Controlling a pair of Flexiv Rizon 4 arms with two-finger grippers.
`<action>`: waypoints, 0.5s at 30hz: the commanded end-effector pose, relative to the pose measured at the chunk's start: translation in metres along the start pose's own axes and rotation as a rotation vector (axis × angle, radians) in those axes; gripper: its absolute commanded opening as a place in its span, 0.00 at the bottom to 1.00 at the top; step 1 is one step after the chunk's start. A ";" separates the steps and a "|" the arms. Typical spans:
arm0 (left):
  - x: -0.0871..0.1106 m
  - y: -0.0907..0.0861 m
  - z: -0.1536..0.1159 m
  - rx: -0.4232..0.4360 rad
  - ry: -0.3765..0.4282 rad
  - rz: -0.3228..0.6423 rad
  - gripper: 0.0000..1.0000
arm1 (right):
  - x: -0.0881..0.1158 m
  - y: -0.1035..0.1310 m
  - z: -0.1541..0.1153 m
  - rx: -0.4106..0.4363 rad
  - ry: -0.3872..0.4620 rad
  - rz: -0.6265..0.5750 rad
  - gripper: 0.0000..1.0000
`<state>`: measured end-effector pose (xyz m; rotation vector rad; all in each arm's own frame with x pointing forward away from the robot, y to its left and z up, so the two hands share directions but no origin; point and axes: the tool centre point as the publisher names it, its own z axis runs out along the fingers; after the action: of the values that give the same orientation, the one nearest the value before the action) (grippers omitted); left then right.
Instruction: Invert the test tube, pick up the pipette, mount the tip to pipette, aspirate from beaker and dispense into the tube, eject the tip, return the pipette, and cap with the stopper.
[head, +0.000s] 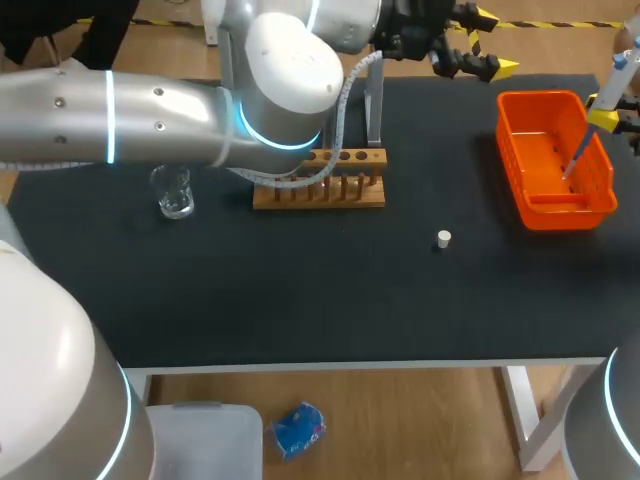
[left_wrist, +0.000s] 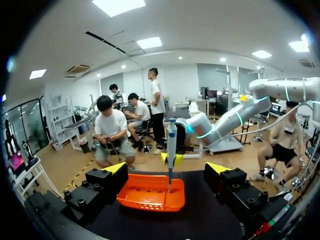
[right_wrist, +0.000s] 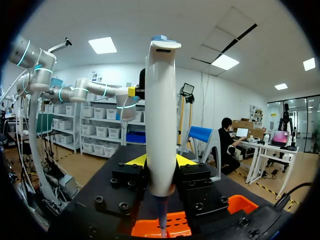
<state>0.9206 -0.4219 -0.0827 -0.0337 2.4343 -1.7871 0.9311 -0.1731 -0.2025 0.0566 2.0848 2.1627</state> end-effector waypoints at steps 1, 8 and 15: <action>0.000 0.000 0.000 0.002 -0.001 0.000 1.00 | 0.000 0.000 -0.001 0.000 0.002 -0.001 0.00; -0.013 -0.009 0.027 -0.057 -0.031 0.005 1.00 | 0.000 0.000 -0.001 0.000 0.002 -0.001 0.00; -0.024 -0.026 0.064 -0.042 0.002 0.028 1.00 | 0.000 0.000 -0.001 0.000 0.002 -0.001 0.00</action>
<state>0.9356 -0.4588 -0.0748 -0.0048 2.4283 -1.7506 0.9311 -0.1731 -0.2025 0.0566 2.0849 2.1626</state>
